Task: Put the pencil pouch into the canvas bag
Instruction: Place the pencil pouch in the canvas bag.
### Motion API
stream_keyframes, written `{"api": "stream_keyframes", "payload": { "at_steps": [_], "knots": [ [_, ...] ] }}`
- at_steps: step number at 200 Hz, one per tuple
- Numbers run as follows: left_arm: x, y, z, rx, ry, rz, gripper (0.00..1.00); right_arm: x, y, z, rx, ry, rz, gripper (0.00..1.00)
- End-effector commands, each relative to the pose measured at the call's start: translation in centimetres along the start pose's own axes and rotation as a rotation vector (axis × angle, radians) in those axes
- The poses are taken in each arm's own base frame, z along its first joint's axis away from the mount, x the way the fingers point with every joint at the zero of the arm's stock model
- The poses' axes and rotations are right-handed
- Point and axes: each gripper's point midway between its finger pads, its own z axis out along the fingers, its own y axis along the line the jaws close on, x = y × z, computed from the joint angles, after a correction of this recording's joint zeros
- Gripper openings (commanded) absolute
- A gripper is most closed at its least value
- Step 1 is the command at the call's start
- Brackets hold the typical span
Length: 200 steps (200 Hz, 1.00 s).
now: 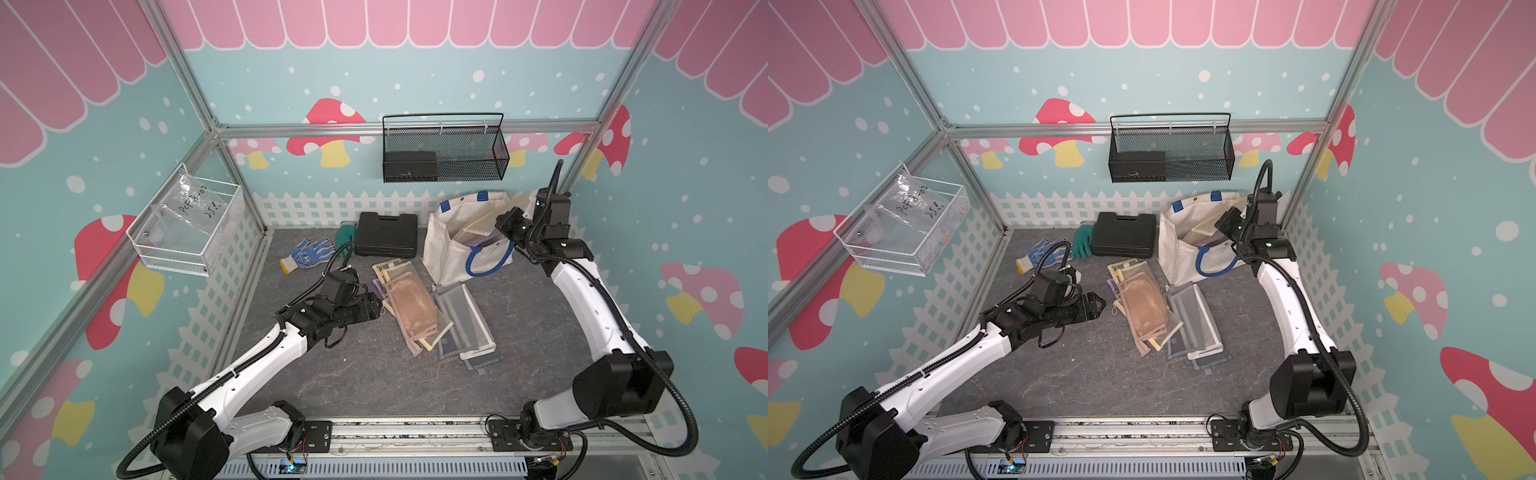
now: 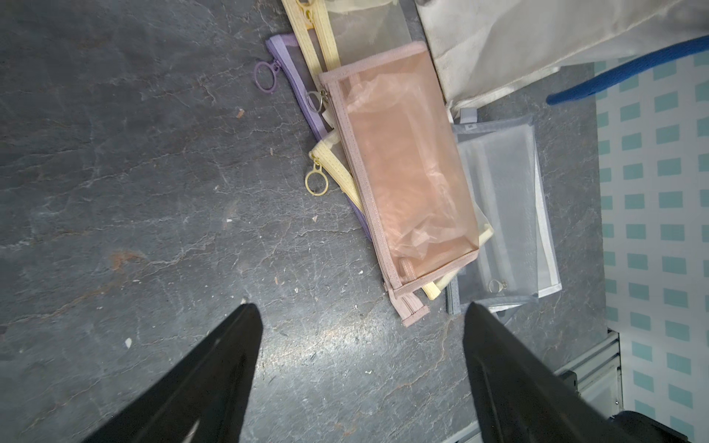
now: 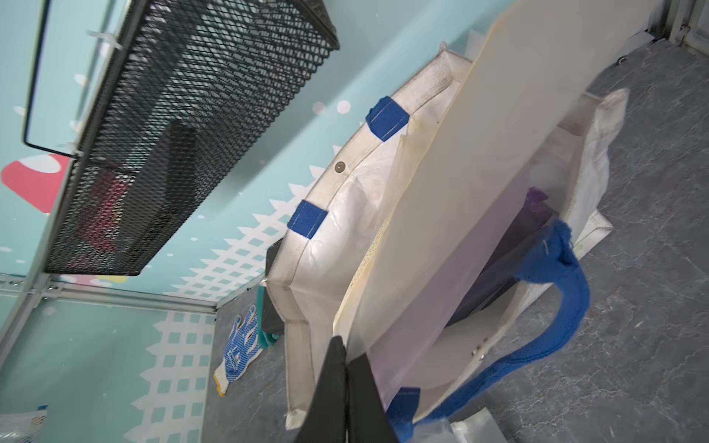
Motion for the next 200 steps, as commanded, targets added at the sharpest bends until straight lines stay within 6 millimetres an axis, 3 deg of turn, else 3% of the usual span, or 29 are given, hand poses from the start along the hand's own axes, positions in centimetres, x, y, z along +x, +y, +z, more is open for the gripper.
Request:
{"api": "stream_keyframes", "payload": {
  "at_steps": [1,50,147,164,200],
  "knots": [
    [-0.2,0.2,-0.6,-0.018,-0.020,0.012,0.84,-1.0,-0.2,0.8,0.013,-0.031,-0.008,0.00],
    [-0.4,0.6,-0.7,-0.031,-0.032,0.003,0.84,0.6,-2.2,2.4,0.067,0.002,-0.027,0.00],
    [-0.2,0.5,-0.1,-0.028,-0.024,-0.001,0.84,3.7,-3.4,6.0,0.112,0.060,0.018,0.00],
    [-0.1,0.6,-0.2,-0.028,-0.027,-0.002,0.84,4.0,-3.0,6.7,0.108,0.067,0.020,0.06],
    [0.0,0.8,-0.6,-0.029,-0.037,-0.004,0.84,3.6,-2.0,6.4,0.082,0.056,-0.009,0.31]
  ]
}}
